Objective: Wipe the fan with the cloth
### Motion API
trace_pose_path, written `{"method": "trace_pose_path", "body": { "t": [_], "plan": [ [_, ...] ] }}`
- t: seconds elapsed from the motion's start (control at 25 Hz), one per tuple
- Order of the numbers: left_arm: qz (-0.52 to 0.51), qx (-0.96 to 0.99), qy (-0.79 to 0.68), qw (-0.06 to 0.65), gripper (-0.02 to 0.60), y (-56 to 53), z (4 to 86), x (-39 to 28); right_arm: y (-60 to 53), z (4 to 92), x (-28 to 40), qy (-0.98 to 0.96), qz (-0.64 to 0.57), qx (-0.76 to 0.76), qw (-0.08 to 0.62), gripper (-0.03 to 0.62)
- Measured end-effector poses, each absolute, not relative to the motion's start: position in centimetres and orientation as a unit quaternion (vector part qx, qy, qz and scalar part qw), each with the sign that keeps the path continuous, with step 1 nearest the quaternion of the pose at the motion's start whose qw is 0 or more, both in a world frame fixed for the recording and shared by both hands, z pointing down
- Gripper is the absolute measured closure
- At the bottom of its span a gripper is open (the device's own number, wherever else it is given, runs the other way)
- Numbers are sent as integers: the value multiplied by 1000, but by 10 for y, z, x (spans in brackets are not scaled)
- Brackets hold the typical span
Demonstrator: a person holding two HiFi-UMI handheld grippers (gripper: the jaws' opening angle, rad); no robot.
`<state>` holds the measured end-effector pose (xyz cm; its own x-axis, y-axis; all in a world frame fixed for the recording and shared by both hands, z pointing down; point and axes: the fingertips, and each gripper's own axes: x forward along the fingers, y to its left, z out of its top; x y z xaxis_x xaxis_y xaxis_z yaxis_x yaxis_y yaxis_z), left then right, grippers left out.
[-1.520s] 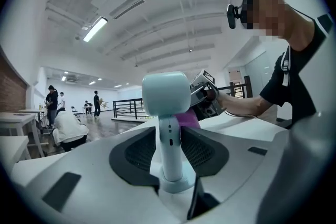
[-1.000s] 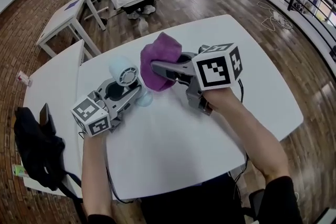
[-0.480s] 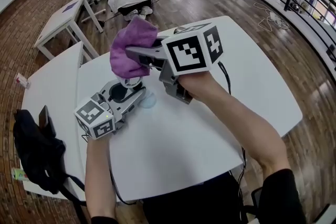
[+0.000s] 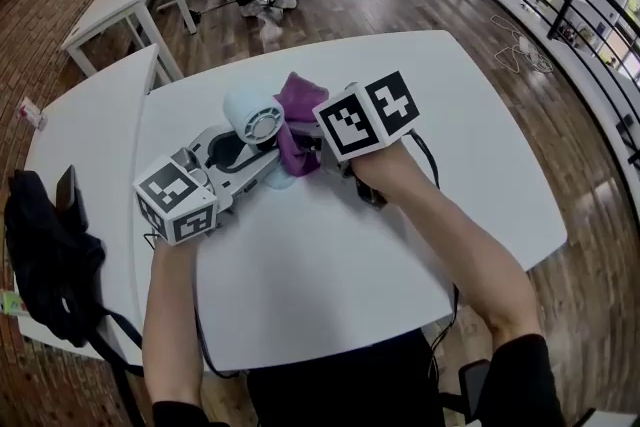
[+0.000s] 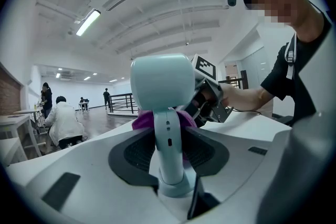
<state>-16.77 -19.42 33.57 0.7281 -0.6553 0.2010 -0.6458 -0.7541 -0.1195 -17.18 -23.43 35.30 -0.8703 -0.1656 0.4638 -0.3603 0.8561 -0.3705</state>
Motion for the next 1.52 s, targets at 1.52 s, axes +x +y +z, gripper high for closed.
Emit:
{"method": "trace_pose_path", "body": {
  "t": [1.52],
  "plan": [
    [498, -735, 336, -315, 425, -198, 280, -285, -214, 232, -110, -980, 140, 112, -86, 525]
  ]
}}
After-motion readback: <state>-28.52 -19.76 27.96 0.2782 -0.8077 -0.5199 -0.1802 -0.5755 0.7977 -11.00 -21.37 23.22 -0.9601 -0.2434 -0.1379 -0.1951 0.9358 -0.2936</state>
